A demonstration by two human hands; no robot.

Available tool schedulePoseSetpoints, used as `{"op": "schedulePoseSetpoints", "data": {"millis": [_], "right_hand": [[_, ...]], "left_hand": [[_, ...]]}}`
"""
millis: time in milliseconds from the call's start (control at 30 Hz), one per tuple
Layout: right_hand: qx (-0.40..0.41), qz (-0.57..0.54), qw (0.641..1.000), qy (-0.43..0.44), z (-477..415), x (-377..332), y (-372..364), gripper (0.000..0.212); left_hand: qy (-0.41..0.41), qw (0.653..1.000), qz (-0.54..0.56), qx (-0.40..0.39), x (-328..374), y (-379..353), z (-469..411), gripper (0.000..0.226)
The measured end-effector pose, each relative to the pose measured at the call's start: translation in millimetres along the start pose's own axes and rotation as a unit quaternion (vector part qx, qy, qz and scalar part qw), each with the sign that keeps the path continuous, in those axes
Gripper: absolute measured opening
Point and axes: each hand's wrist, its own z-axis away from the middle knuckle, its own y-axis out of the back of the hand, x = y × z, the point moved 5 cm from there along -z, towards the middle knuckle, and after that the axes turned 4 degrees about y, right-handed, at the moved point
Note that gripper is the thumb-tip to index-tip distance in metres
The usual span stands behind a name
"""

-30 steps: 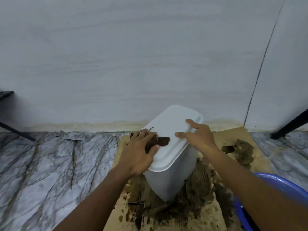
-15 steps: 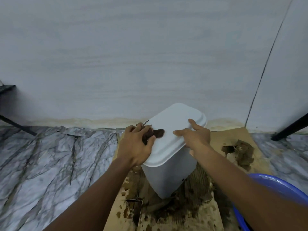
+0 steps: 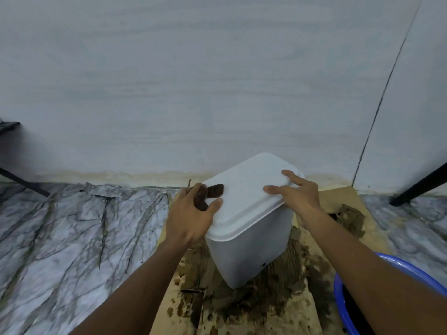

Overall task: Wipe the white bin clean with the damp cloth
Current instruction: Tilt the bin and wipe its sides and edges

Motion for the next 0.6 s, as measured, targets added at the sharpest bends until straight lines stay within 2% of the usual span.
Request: {"op": "schedulePoseSetpoints", "data": {"millis": [233,467,600], "right_hand": [[0.003,-0.001,1.0,0.006,-3.4,-0.7,-7.5,0.078],[0.071,-0.025,0.997,0.033,22.9,-1.0,-14.1,0.065],[0.065,-0.031,0.997,0.014,43.2,21.7,-15.2,0.061]], "left_hand": [[0.032,0.995,0.093,0.027,9.3,6.5,-13.9,0.067],[-0.046,0.985,0.165,0.024,16.5,29.3,-62.4,0.049],[-0.037,0.985,0.166,-0.003,3.8,18.5,-68.8,0.051]]}}
